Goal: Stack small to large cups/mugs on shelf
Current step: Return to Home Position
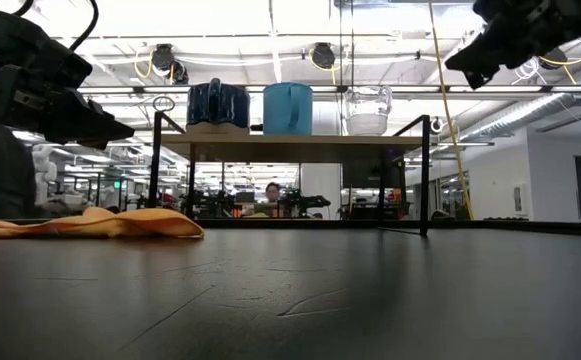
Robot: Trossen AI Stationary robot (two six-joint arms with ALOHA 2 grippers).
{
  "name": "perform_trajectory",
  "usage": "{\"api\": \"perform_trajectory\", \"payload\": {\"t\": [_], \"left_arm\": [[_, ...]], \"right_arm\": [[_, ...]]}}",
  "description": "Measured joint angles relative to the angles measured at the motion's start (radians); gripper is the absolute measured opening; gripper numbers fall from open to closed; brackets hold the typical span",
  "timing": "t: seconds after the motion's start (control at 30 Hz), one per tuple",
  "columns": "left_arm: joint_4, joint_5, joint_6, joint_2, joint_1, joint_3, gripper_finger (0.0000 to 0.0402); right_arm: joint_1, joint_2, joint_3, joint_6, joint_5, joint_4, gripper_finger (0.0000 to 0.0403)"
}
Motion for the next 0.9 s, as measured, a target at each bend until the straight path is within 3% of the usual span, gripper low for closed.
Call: {"api": "perform_trajectory", "payload": {"t": [0.17, 0.37, 0.53, 0.9], "left_arm": [[0.0, 0.0, 0.003, 0.0, 0.0, 0.0, 0.0031], [0.0, 0.0, 0.003, 0.0, 0.0, 0.0, 0.0031], [0.0, 0.0, 0.002, 0.0, 0.0, 0.0, 0.0031], [0.0, 0.0, 0.0, 0.0, 0.0, 0.0, 0.0031]], "right_arm": [[0.0, -0.085, -0.088, 0.067, 0.005, 0.059, 0.0], [0.026, -0.135, -0.144, 0.065, 0.111, 0.068, 0.0], [0.05, -0.184, -0.202, 0.096, 0.112, 0.155, 0.0], [0.115, -0.269, -0.376, 0.132, 0.226, 0.32, 0.0]]}}
